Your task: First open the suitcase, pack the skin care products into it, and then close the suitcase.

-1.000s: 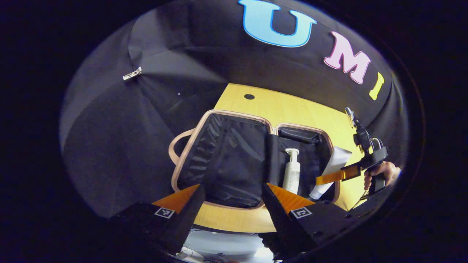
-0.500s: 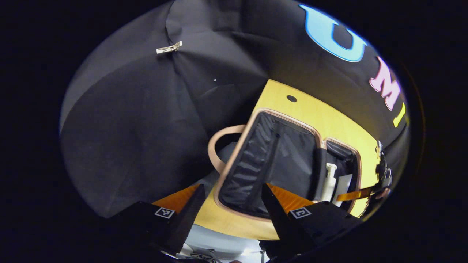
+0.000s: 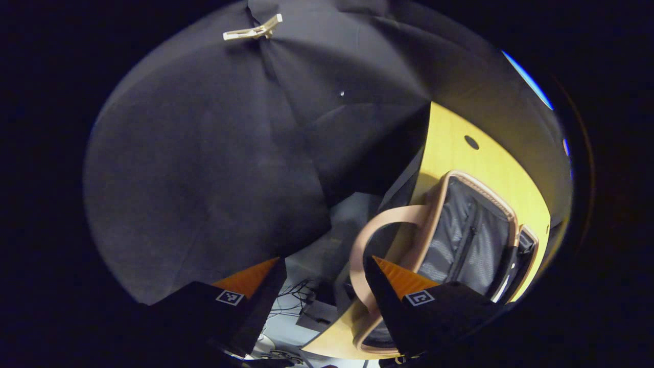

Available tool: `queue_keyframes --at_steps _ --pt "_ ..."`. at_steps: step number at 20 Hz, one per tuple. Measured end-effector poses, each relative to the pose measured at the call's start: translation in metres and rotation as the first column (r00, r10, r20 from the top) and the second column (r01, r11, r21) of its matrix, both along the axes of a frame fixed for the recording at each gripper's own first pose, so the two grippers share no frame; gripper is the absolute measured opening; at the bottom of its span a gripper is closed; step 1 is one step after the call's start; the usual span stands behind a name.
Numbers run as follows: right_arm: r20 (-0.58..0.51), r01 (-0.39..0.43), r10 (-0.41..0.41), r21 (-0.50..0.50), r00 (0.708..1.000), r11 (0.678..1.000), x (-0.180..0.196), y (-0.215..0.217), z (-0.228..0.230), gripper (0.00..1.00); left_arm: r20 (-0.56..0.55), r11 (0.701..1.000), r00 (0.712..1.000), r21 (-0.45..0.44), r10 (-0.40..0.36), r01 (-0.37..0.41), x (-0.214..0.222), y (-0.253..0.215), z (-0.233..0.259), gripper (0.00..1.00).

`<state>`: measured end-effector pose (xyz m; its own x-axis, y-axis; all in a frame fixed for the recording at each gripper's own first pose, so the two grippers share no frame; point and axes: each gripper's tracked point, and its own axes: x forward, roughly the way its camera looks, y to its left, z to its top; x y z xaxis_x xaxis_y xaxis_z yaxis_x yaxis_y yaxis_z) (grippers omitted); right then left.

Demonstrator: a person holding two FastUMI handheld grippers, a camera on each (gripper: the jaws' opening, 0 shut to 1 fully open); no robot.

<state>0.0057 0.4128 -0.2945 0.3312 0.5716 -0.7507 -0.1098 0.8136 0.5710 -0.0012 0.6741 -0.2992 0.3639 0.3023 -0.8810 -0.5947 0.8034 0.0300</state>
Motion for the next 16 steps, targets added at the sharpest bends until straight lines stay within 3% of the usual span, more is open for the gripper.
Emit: queue_keyframes --at_steps 5,7,8,11,13,16 --pt "-0.061 0.077 -0.077 0.001 0.995 0.997 -0.008 -0.03 -0.008 0.98 -0.078 0.998 0.997 -0.058 -0.023 0.018 0.016 0.004 -0.037 0.98" --pt "-0.054 0.082 -0.082 -0.004 0.995 0.997 -0.007 -0.036 -0.006 0.97 -0.058 0.984 0.997 -0.173 -0.058 0.047 0.026 -0.014 -0.05 0.98" --pt "-0.053 0.085 -0.085 0.002 0.995 0.996 -0.006 -0.036 -0.004 0.98 -0.041 0.964 0.997 -0.261 -0.062 0.049 0.03 -0.028 -0.055 0.79" --pt "-0.05 0.084 -0.083 0.014 0.995 0.996 -0.009 -0.037 -0.001 0.98 -0.041 0.957 0.999 -0.29 -0.02 0.007 0.033 -0.034 -0.049 0.24" --pt "-0.038 0.08 -0.08 0.019 0.996 0.997 -0.009 -0.041 0.001 0.98 0.023 0.951 1.0 -0.309 0.006 0.001 0.04 -0.033 -0.037 0.2" --pt "-0.027 0.08 -0.08 0.035 0.996 0.996 -0.013 -0.046 0.004 0.98 0.137 0.952 0.99 -0.295 -0.035 0.075 0.045 -0.042 0.005 0.13"
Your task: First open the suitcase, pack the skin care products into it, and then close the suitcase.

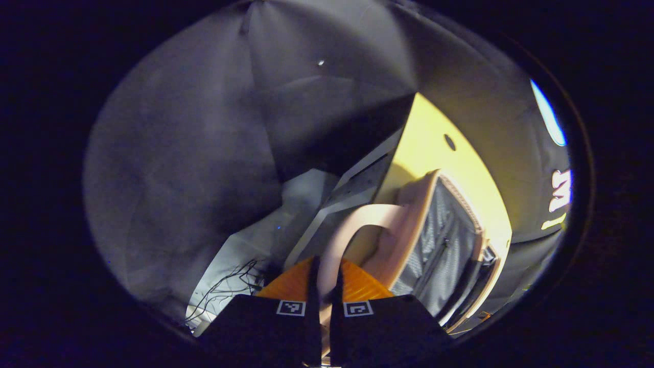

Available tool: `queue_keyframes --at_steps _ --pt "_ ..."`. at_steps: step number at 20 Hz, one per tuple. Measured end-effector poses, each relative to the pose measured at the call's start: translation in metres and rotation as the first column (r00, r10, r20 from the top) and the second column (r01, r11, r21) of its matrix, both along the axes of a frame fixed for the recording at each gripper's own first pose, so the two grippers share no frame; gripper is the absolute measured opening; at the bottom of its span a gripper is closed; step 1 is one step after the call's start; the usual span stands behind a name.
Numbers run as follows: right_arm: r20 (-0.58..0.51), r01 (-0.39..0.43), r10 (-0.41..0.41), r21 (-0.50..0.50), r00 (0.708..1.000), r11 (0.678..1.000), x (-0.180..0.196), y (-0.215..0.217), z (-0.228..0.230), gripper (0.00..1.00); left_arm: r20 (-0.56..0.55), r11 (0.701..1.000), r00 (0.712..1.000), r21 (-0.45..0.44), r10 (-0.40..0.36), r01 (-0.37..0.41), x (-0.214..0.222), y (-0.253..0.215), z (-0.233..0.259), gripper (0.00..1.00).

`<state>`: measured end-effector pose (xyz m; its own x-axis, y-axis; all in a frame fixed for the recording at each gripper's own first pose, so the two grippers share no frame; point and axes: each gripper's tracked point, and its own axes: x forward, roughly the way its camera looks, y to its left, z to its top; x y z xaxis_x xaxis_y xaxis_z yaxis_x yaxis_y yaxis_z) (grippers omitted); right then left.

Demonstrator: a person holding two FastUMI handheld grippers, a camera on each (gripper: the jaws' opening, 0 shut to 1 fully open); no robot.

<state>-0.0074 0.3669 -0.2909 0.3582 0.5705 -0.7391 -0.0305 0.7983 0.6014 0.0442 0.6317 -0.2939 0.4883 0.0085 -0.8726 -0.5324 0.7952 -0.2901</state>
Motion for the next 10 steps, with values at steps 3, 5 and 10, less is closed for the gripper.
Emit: queue_keyframes --at_steps 3,5,10 --pt "0.018 0.001 -0.001 0.025 1.0 1.0 -0.002 -0.009 0.007 0.98 0.109 0.997 0.992 0.061 -0.059 0.053 0.001 -0.029 0.071 0.08" --pt "0.042 -0.005 0.003 0.045 0.999 0.999 -0.004 -0.016 0.014 0.98 0.196 0.992 0.976 0.099 -0.097 0.079 0.007 -0.054 0.129 0.07" --pt "0.139 -0.019 0.011 0.062 0.99 0.998 -0.012 -0.059 0.039 0.97 0.363 0.967 0.9 0.164 -0.242 0.194 0.007 -0.17 0.235 0.06"
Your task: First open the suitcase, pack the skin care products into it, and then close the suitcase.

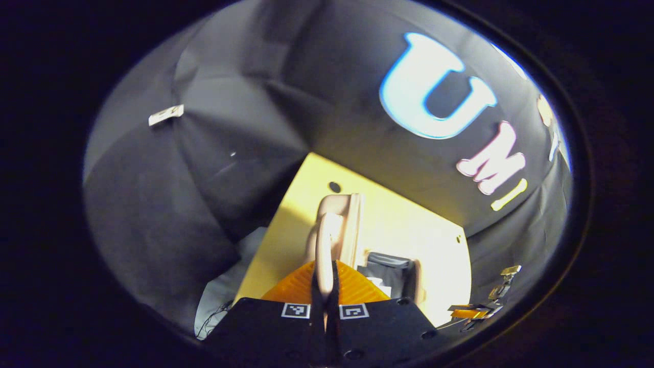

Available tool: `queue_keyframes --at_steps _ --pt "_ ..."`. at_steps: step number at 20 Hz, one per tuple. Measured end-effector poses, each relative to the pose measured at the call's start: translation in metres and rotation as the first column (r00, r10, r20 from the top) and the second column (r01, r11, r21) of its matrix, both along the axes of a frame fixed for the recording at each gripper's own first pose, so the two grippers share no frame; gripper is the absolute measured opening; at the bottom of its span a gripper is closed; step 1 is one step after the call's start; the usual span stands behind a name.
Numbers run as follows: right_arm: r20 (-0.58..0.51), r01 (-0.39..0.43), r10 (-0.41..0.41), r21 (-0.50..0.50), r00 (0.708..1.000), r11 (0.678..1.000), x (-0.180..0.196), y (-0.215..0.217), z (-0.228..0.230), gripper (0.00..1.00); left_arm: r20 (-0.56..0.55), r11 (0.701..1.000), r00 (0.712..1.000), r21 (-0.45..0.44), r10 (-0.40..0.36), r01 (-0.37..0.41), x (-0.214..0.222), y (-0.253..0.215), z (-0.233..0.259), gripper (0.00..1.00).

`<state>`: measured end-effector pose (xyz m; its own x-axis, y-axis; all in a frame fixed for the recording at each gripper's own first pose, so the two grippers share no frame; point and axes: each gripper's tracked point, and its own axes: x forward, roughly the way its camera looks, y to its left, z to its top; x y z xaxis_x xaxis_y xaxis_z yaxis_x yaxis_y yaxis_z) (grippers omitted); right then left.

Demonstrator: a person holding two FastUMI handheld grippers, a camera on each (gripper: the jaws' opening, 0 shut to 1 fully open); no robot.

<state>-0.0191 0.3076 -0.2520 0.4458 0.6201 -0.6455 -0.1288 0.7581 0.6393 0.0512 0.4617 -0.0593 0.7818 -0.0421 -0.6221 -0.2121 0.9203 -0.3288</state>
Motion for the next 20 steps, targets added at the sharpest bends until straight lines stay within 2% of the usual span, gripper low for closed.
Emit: queue_keyframes --at_steps 3,5,7,11,14,16,18,20 --pt "0.049 0.008 -0.006 -0.029 0.999 1.0 -0.008 -0.043 0.007 0.97 0.055 0.994 0.993 0.03 -0.105 0.103 0.003 -0.08 0.027 0.06" --pt "0.064 0.03 -0.027 -0.045 0.998 0.999 -0.013 -0.074 0.01 0.97 0.091 0.983 0.981 -0.037 -0.174 0.178 0.018 -0.15 0.027 0.06" --pt "0.067 0.061 -0.057 -0.059 0.996 0.996 -0.018 -0.103 0.011 0.97 0.084 0.964 0.965 -0.075 -0.248 0.255 0.027 -0.206 0.005 0.06" --pt "0.064 0.163 -0.158 -0.074 0.985 0.984 -0.029 -0.154 0.014 0.97 0.009 0.918 0.925 -0.123 -0.379 0.377 0.04 -0.299 -0.075 0.07" --pt "0.06 0.231 -0.226 -0.094 0.972 0.968 -0.041 -0.183 0.015 0.97 -0.107 0.895 0.889 -0.091 -0.445 0.436 0.049 -0.341 -0.146 0.06" --pt "0.062 0.271 -0.265 -0.116 0.962 0.956 -0.051 -0.2 0.014 0.97 -0.22 0.886 0.863 -0.022 -0.455 0.462 0.049 -0.359 -0.191 0.07" --pt "0.061 0.317 -0.311 -0.129 0.948 0.94 -0.061 -0.213 0.017 0.97 -0.309 0.844 0.819 0.082 -0.484 0.53 0.043 -0.369 -0.231 0.07" --pt "0.066 0.362 -0.356 -0.136 0.932 0.922 -0.067 -0.222 0.018 0.97 -0.343 0.82 0.803 0.138 -0.487 0.556 0.045 -0.372 -0.239 0.07"
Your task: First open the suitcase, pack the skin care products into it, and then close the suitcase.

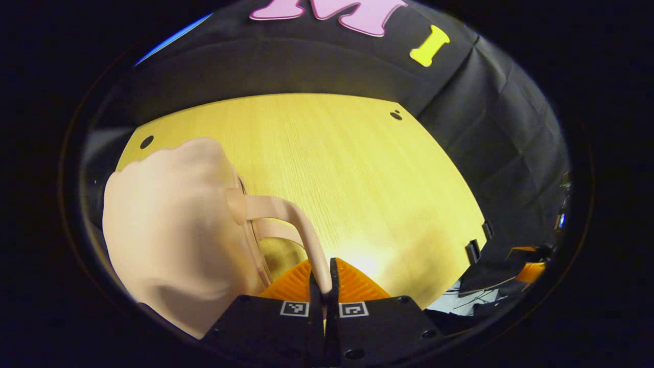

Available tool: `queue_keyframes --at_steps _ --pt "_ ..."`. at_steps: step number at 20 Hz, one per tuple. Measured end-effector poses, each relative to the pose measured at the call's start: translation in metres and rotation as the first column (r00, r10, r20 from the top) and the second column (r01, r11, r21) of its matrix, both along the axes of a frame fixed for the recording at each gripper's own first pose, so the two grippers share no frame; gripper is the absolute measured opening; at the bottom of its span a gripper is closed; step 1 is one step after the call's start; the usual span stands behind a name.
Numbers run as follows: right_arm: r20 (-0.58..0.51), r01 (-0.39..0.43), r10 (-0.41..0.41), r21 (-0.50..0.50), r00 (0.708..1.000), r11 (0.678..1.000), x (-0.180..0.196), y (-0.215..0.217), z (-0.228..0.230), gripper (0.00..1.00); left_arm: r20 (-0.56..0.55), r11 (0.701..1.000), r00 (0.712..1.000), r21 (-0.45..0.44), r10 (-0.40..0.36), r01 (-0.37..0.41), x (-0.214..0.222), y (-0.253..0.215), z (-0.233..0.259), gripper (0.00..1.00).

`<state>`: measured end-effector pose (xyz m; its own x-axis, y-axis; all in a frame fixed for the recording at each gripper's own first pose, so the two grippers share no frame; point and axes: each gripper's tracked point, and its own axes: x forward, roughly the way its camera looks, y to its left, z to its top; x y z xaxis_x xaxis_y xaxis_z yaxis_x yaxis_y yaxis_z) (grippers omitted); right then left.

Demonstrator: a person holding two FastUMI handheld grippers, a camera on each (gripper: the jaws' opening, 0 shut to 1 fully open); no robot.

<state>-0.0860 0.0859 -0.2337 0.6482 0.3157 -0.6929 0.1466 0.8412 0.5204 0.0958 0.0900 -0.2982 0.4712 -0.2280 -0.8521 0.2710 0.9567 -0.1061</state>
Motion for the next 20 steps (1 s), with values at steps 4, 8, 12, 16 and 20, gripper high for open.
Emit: queue_keyframes --at_steps 4,8,12,16,20 --pt "0.005 0.038 -0.038 -0.025 0.999 0.999 -0.013 -0.006 -0.001 0.97 -0.006 0.998 1.0 0.056 -0.016 0.017 0.0 -0.003 -0.008 0.14" --pt "0.053 0.013 -0.011 -0.038 0.999 0.999 -0.017 -0.011 0.004 0.97 0.038 0.998 0.999 0.067 0.003 -0.006 -0.01 -0.013 0.003 0.43" --pt "0.174 -0.045 0.068 -0.132 0.982 0.99 -0.01 -0.033 0.028 0.97 0.206 0.996 0.976 0.033 0.075 -0.084 -0.023 -0.035 0.053 0.98" --pt "0.394 -0.008 0.132 -0.301 0.91 0.954 0.012 -0.077 0.091 0.97 0.496 0.991 0.859 -0.012 0.125 -0.137 -0.051 -0.059 0.142 0.96" --pt "0.534 0.024 0.189 -0.367 0.824 0.93 0.022 -0.091 0.139 0.97 0.682 0.981 0.715 -0.014 0.151 -0.194 -0.104 -0.081 0.225 0.96"
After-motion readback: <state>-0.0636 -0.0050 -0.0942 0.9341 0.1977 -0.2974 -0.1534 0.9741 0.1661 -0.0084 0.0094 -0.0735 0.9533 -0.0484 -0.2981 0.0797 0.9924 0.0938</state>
